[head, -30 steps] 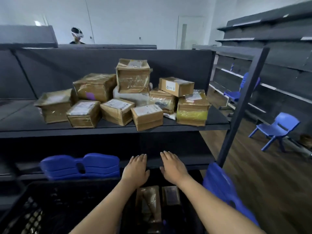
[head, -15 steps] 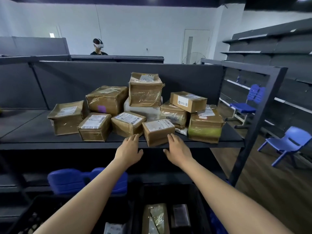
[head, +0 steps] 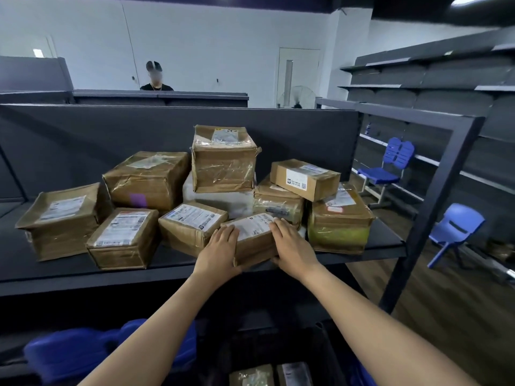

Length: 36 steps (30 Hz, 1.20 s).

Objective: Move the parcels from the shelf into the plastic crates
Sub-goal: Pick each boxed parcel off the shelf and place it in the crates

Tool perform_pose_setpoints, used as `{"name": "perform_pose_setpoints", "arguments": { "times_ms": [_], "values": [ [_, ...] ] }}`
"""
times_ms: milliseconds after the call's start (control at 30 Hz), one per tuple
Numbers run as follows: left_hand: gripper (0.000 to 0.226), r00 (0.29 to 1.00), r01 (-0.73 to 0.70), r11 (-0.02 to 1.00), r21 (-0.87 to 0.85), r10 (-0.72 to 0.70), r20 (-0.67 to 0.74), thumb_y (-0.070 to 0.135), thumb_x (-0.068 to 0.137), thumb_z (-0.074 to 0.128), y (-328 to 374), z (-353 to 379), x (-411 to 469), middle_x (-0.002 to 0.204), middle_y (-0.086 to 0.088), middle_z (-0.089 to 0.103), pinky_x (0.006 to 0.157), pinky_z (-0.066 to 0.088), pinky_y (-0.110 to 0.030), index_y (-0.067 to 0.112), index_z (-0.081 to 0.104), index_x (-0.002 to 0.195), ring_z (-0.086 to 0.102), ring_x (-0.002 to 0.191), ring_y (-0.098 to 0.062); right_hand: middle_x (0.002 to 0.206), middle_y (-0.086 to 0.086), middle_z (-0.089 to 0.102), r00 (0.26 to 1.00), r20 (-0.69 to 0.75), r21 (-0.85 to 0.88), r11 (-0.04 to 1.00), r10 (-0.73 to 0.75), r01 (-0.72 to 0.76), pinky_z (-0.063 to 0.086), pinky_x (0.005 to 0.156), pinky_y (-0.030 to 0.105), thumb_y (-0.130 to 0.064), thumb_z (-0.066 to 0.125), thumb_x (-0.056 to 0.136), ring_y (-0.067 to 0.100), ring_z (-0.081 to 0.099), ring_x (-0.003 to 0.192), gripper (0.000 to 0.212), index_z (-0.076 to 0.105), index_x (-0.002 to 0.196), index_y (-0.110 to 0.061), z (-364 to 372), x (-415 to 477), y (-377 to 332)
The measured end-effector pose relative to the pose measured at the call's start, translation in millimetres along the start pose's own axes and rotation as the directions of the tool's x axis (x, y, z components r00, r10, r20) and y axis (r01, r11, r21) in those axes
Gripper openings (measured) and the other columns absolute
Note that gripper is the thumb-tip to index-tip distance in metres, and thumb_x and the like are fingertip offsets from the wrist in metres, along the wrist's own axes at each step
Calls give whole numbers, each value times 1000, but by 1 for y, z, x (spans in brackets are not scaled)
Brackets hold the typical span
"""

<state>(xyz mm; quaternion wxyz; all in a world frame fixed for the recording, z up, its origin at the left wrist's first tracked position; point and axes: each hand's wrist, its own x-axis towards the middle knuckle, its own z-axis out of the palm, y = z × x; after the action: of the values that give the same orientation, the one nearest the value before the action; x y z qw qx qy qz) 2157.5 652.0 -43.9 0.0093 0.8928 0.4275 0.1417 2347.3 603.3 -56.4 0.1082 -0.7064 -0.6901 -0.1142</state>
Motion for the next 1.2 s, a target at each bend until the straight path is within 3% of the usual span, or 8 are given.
{"name": "perform_pose_setpoints", "arguments": {
  "times_ms": [233,333,633,833,967,1033,1100,1200],
  "values": [
    [100,996,-89,979,183,92,-9,31,75,76,-4,14,9,158,-7,13,119,7,-31,8,14,150,5,148,-25,156,11,19,998,-60,17,1000,-25,26,18,117,33,-27,70,82,26,15,146,86,19,148,-7,8,5,-5],
    [96,992,-100,974,204,114,-54,21,75,76,-2,21,11,157,-11,19,119,13,-31,4,18,149,11,148,-26,156,10,19,997,-79,64,998,-6,11,18,117,32,-27,70,83,25,14,146,85,19,148,-7,8,7,-7],
    [102,992,-116,989,97,120,-44,34,69,77,-3,1,6,156,-3,17,116,23,-26,9,17,149,9,148,-18,155,14,22,982,-137,-13,991,-132,131,4,119,36,-31,76,75,29,15,146,94,23,148,-4,4,2,-9],
    [97,977,-169,984,49,174,-126,36,67,76,5,-17,-10,152,-5,27,114,29,-27,10,26,146,19,145,-19,140,16,46,934,-269,-47,972,-233,229,30,114,44,-29,82,65,31,40,135,87,42,137,-3,-6,-9,-10],
    [103,991,-94,955,-281,63,-116,55,65,77,5,-33,-25,153,1,29,111,35,-33,16,28,147,28,141,-15,141,15,46,919,-247,-80,952,-306,296,29,114,44,-31,78,67,30,40,135,83,42,137,-3,-13,-25,1],
    [87,985,31,874,-484,-109,-135,54,74,70,3,-40,-27,145,-1,43,108,37,-33,15,36,143,41,133,-17,144,14,43,909,-239,-65,940,-341,335,31,114,45,-33,77,70,28,36,138,84,38,139,-5,-15,-34,8],
    [60,948,230,694,-683,-319,-6,48,83,64,4,-45,-27,130,-4,58,100,43,-33,14,52,131,54,118,-20,146,12,41,890,-261,-60,927,-373,370,30,114,45,-36,76,71,25,32,140,85,35,140,-6,-18,-43,14],
    [40,861,486,155,-860,-254,440,45,86,61,4,-48,-33,113,-6,70,95,50,-35,17,65,114,64,104,-22,147,12,38,844,-311,-57,895,-437,442,24,117,42,-39,73,76,23,27,142,83,32,140,-6,-22,-58,18]
  ]
}}
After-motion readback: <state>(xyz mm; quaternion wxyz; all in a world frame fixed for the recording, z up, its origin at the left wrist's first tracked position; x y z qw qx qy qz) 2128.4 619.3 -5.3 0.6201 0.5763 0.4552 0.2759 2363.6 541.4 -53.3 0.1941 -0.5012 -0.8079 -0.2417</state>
